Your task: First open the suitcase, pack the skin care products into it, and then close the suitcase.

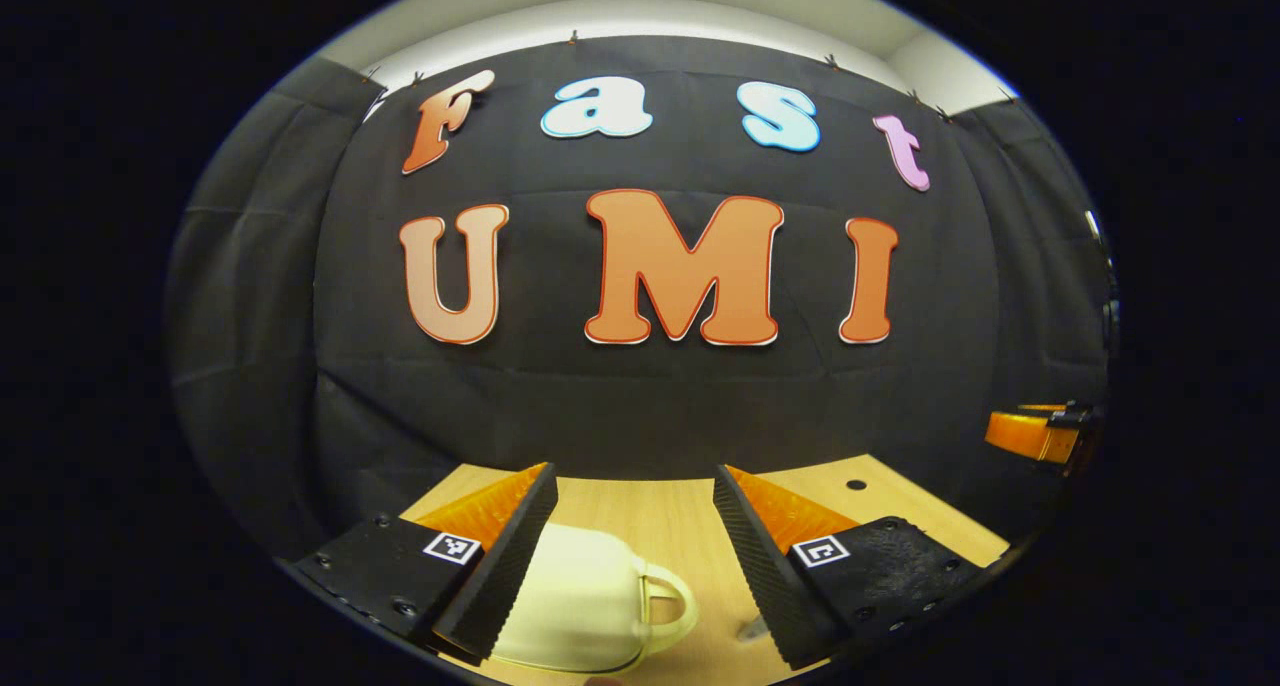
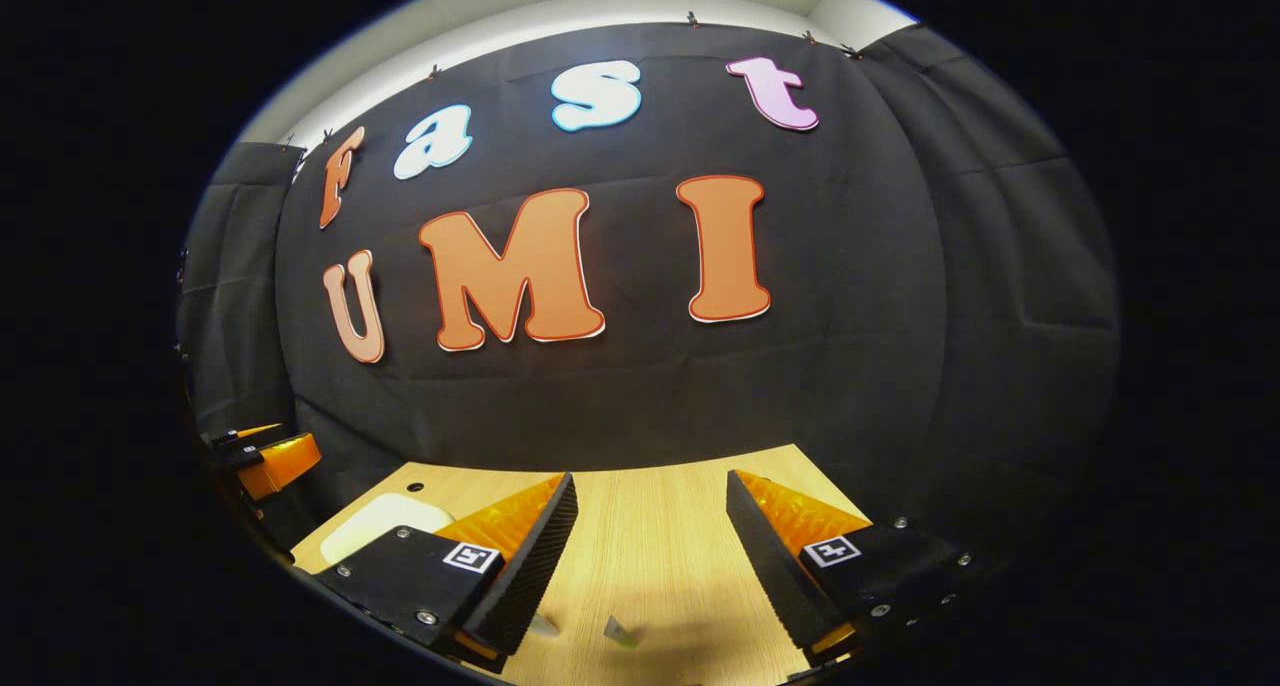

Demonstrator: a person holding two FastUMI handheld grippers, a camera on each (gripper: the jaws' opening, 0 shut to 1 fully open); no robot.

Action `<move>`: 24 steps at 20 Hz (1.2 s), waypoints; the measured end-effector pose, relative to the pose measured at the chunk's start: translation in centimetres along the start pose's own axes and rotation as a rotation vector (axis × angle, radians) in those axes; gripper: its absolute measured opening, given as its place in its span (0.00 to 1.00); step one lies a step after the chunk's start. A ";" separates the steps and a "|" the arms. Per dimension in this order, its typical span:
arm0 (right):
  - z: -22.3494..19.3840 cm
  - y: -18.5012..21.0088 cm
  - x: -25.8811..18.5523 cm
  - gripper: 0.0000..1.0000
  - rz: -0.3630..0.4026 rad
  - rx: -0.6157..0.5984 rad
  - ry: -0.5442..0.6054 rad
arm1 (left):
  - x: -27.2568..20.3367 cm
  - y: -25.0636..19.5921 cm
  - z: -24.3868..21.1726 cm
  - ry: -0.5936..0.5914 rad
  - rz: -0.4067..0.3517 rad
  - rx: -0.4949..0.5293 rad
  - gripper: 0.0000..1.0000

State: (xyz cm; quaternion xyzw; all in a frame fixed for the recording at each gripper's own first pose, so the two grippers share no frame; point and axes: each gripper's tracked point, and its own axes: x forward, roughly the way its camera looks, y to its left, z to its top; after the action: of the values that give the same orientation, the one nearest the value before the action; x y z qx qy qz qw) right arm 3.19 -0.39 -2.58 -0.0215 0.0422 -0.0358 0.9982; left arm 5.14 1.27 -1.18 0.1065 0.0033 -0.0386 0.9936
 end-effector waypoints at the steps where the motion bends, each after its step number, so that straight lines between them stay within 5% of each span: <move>1: -0.4 -0.1 -0.1 0.95 -0.003 -0.003 0.008 | 0.2 -0.1 -0.5 0.002 0.004 0.051 0.97; 9: -3.5 -2.6 -1.0 0.95 -0.047 -0.001 0.084 | 1.5 -2.5 -11.0 0.169 -0.071 0.499 0.98; 24: -7.3 -11.0 -2.9 0.95 -0.201 0.080 0.188 | 3.3 -6.9 -26.9 0.491 -0.285 1.070 0.98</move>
State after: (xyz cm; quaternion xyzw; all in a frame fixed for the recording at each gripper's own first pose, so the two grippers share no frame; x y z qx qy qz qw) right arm -1.05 -11.47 -9.07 0.0178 0.1316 -0.1392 0.9813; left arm 7.98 -0.04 -28.96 0.5956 0.2270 -0.1420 0.7574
